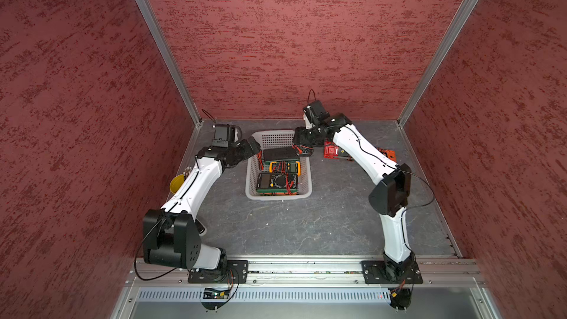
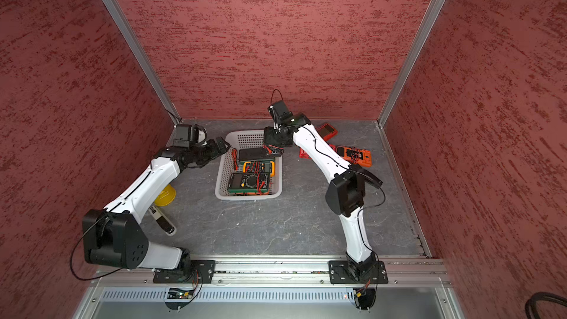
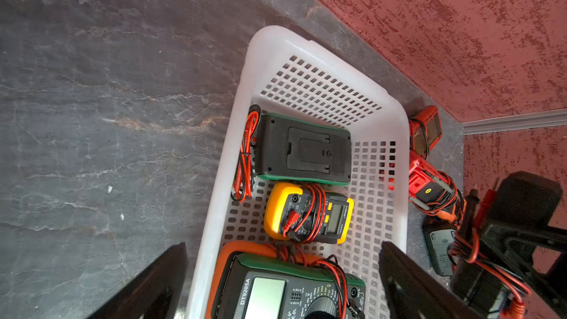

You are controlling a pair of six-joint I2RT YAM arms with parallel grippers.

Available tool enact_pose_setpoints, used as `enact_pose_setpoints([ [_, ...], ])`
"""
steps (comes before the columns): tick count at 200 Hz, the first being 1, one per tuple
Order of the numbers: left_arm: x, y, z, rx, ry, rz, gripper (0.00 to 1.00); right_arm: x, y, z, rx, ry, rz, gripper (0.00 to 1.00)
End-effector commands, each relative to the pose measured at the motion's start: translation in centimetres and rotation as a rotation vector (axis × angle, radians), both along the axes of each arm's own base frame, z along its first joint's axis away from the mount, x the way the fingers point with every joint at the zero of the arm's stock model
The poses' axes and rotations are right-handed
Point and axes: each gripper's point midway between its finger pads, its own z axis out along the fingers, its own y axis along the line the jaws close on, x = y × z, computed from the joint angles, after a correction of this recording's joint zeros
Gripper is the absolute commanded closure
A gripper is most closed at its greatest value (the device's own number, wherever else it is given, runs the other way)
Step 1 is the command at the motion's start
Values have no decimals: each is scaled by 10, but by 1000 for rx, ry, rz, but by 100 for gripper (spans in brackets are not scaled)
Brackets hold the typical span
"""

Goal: Put the multimeter into the basket
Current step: Place the multimeter in the basket.

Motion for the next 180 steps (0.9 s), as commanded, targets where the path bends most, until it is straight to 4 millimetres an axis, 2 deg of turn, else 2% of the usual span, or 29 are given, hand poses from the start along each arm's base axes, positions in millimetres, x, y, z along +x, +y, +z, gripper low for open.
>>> enact_pose_setpoints([
  [1, -2, 9, 10, 7, -43, 39, 0, -4, 35, -2, 42, 13, 13, 69],
  [31, -14, 25, 3, 28, -22, 121, 0, -3, 69, -20, 55, 22, 37, 68],
  [68, -27, 38, -4, 3, -3, 196, 0, 5, 93, -39, 84, 11, 30, 68],
  [114, -33, 37, -4, -9, 8, 183, 0, 23, 113, -53, 98, -58, -5, 64],
  [180, -29, 34, 3, -20, -6, 157, 0, 43, 142, -73, 140, -125, -4, 56],
])
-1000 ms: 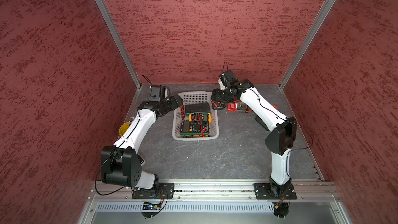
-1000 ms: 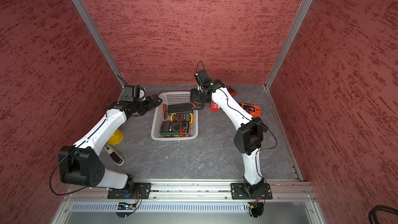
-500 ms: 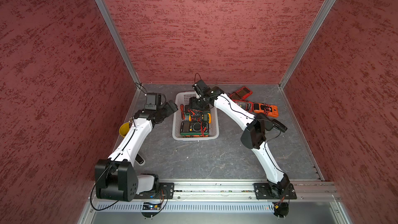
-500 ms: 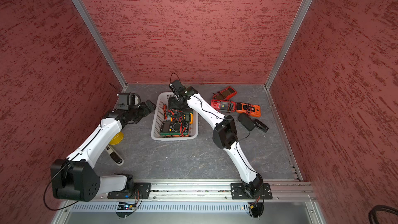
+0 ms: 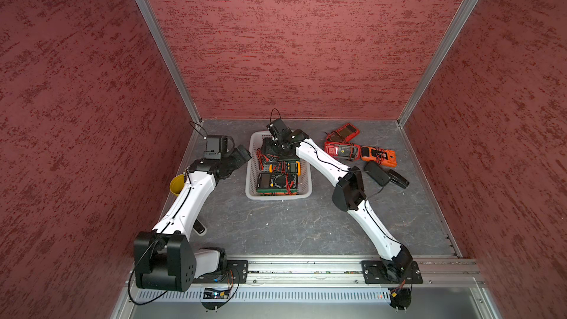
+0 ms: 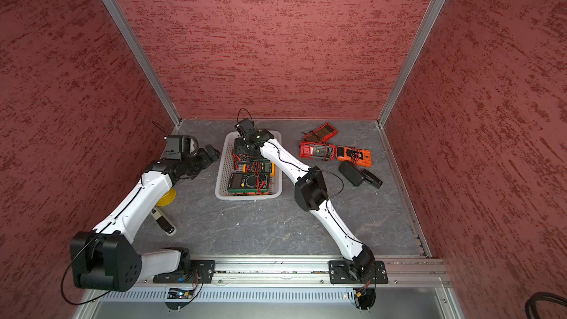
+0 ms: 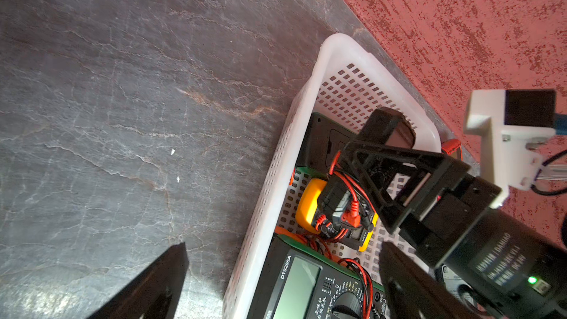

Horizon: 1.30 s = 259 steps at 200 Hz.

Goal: Put the multimeter into the basket
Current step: Place the multimeter in the basket.

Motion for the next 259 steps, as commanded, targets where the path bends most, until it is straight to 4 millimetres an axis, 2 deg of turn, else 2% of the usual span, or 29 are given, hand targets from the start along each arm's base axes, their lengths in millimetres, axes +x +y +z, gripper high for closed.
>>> enact_pose_setpoints([
  [1, 2, 0, 12, -7, -25, -10, 0, 12, 14, 13, 55, -75, -17, 56],
  [15, 2, 0, 12, -7, -26, -13, 0, 12, 17, 11, 55, -82, -13, 53],
  [47, 4, -2, 8, -19, -23, -16, 0, 8, 24, -1, 55, -65, 15, 36],
  [66, 4, -3, 6, -28, -19, -15, 0, 3, 26, -13, 46, -34, 30, 19],
  [70, 4, -3, 6, -29, -19, -14, 0, 2, 26, -15, 43, -31, 31, 5],
  [72, 5, -3, 6, -29, -20, -14, 0, 2, 26, -15, 42, -28, 31, 2],
  [104, 5, -4, 8, -33, -28, -16, 0, 1, 24, -16, 30, -28, 34, 1],
  [143, 4, -3, 11, -27, -34, -19, 0, 5, 21, 15, 47, -84, 34, 1],
  [186, 6, -1, 15, -21, -43, -27, 0, 5, 1, 83, 54, -179, 21, 1],
  [222, 11, 7, 24, -9, -64, -18, 0, 1, -44, 128, -11, -212, -37, 1],
  [244, 15, 9, 31, -13, -88, -20, 0, -2, -84, 151, -90, -232, -89, 1],
  [259, 19, 8, 35, -10, -107, -36, 0, -4, -118, 158, -139, -211, -133, 1],
])
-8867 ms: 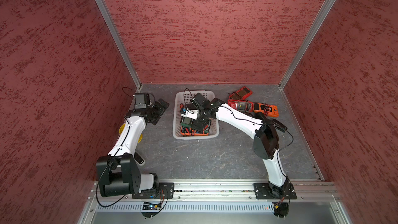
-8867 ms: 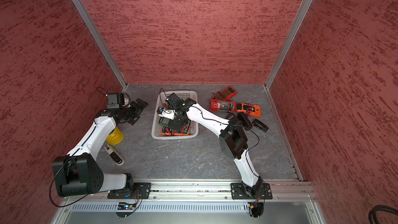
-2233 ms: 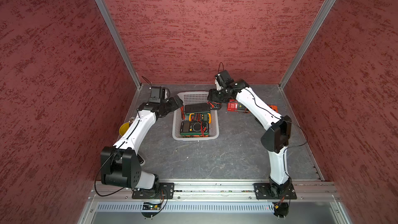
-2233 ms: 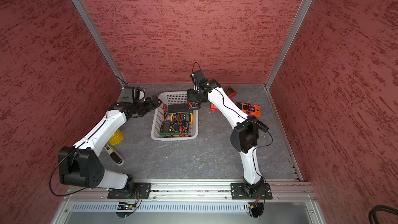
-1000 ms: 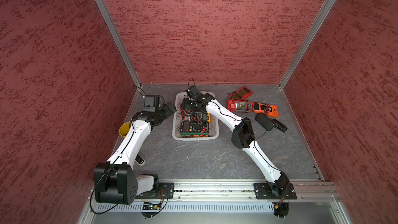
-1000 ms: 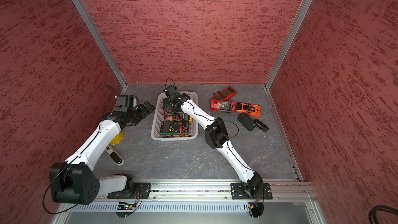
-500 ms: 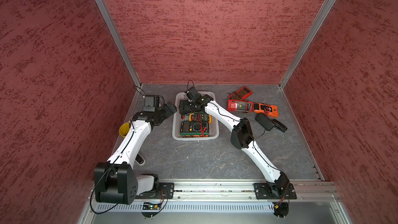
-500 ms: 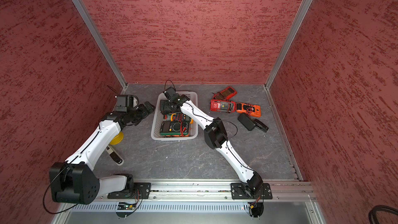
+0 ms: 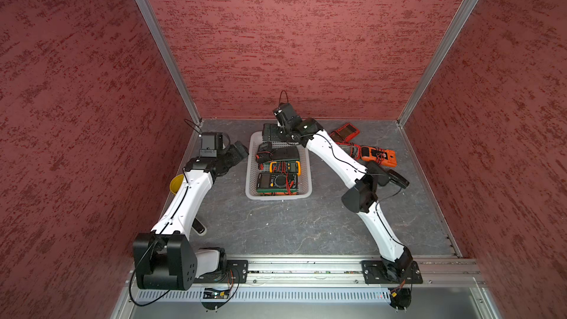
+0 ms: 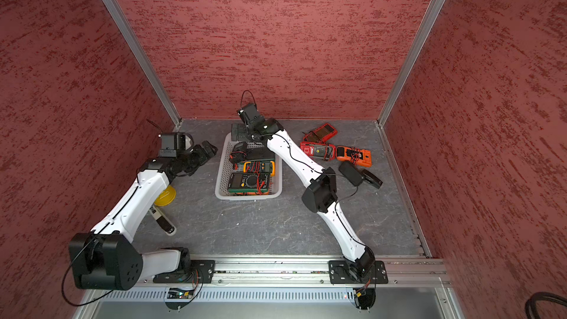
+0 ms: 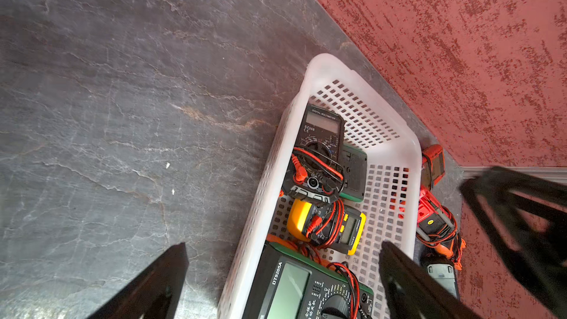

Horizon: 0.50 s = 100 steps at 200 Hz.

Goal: Put the multimeter into the basket
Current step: Place the multimeter in the basket.

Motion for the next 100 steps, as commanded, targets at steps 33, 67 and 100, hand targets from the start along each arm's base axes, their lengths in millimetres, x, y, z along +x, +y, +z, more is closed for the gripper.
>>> enact_pose_setpoints([
  [33, 19, -7, 24, 28, -91, -77, 0, -13, -148, 22, -191, 55, -215, 1],
  [67, 28, -20, 30, 91, -115, -132, 0, -37, -249, -1, -136, 174, -345, 1],
  [100, 35, -45, 32, 140, -129, -202, 0, -69, -342, -49, 4, 330, -471, 1],
])
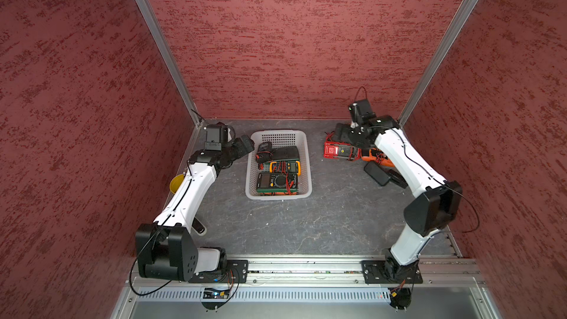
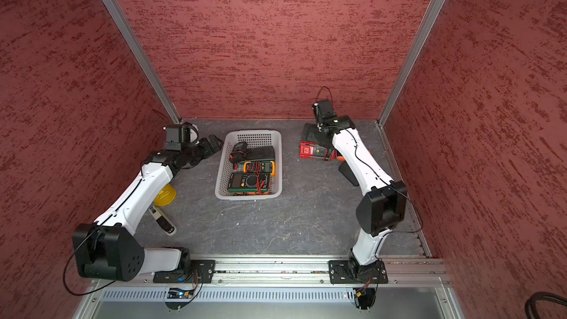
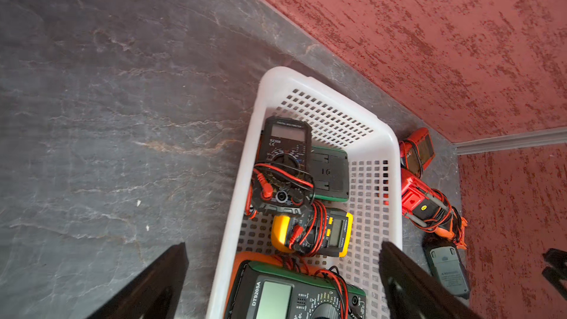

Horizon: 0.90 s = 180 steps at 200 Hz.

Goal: Put the multimeter into the basket
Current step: Place the multimeter in the basket, then adjust the multimeter at the center of the board.

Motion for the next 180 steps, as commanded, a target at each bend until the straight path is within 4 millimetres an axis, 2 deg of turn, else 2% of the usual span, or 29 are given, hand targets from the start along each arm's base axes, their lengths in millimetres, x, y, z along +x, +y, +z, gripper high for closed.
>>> enact_pose_setpoints([
  [1, 11, -14, 10, 59, -49, -52, 0, -18, -38, -12, 137, 15, -55, 1],
  [25, 15, -28, 6, 54, -38, -88, 0, -35, -89, -44, 199, 54, -153, 2],
  [50, 17, -39, 3, 44, -27, -117, 0, -39, -117, -68, 236, 84, -173, 6],
  [75, 19, -45, 1, 37, -20, -131, 0, -29, -132, -85, 213, 107, -143, 9],
  [129, 18, -46, -1, 46, -1, -133, 0, 5, -162, -95, 122, 99, -110, 10],
  [156, 19, -46, -3, 55, 7, -128, 0, 20, -163, -109, 138, 122, -96, 12],
  [180, 19, -46, -4, 53, 12, -122, 0, 23, -164, -121, 138, 149, -97, 13],
])
